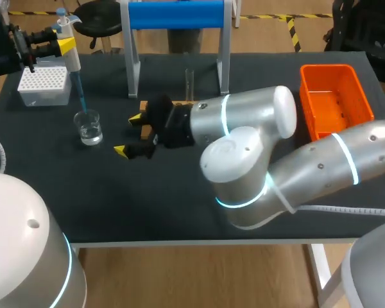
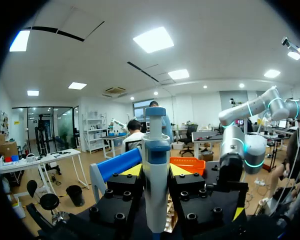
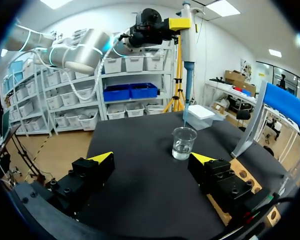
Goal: Invert the test tube, pick up the pipette, mount the tip to pipette, aspirate from beaker and dispense into the tube, eject the tip, return the pipette, and cap with the stopper.
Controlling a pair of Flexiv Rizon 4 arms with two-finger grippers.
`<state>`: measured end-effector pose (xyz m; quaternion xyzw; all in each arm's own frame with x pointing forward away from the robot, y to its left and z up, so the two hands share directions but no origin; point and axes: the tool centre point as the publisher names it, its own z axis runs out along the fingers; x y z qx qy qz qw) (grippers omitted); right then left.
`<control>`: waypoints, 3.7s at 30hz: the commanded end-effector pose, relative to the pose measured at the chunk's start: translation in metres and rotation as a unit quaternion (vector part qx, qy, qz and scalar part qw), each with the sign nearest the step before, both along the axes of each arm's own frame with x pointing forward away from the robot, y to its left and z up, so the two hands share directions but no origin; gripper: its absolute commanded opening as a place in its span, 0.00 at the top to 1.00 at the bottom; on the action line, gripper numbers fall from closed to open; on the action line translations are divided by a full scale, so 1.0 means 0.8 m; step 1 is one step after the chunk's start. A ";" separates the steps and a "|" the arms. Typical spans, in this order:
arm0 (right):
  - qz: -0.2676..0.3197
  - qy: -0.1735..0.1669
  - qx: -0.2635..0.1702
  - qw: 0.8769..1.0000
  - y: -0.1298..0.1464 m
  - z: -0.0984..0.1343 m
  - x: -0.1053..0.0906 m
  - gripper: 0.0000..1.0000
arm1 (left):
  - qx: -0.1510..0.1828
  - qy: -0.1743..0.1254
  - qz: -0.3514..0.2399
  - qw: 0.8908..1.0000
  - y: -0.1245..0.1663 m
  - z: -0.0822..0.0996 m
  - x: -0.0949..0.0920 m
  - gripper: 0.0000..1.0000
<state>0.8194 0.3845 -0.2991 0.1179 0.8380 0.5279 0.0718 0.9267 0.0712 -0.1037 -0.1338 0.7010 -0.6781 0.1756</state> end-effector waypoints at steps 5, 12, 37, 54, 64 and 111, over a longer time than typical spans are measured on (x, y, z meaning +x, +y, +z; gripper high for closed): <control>-0.065 -0.025 -0.022 0.997 0.053 -0.033 0.017 0.00 | -0.001 -0.001 0.001 1.000 -0.001 -0.001 0.000 1.00; -0.081 -0.022 -0.029 0.996 0.047 -0.046 0.025 0.00 | -0.001 -0.001 0.001 1.000 -0.001 -0.001 0.000 1.00; -0.122 -0.039 -0.034 0.991 0.038 -0.049 0.038 0.00 | -0.001 -0.001 0.001 1.000 -0.001 -0.001 0.000 1.00; -0.122 -0.039 -0.034 0.991 0.038 -0.049 0.038 0.00 | -0.001 -0.001 0.001 1.000 -0.001 -0.001 0.000 1.00; -0.122 -0.039 -0.034 0.991 0.038 -0.049 0.038 0.00 | -0.001 -0.001 0.001 1.000 -0.001 -0.001 0.000 1.00; -0.122 -0.039 -0.034 0.991 0.038 -0.049 0.038 0.00 | 0.023 -0.008 0.006 1.000 0.001 -0.063 0.005 1.00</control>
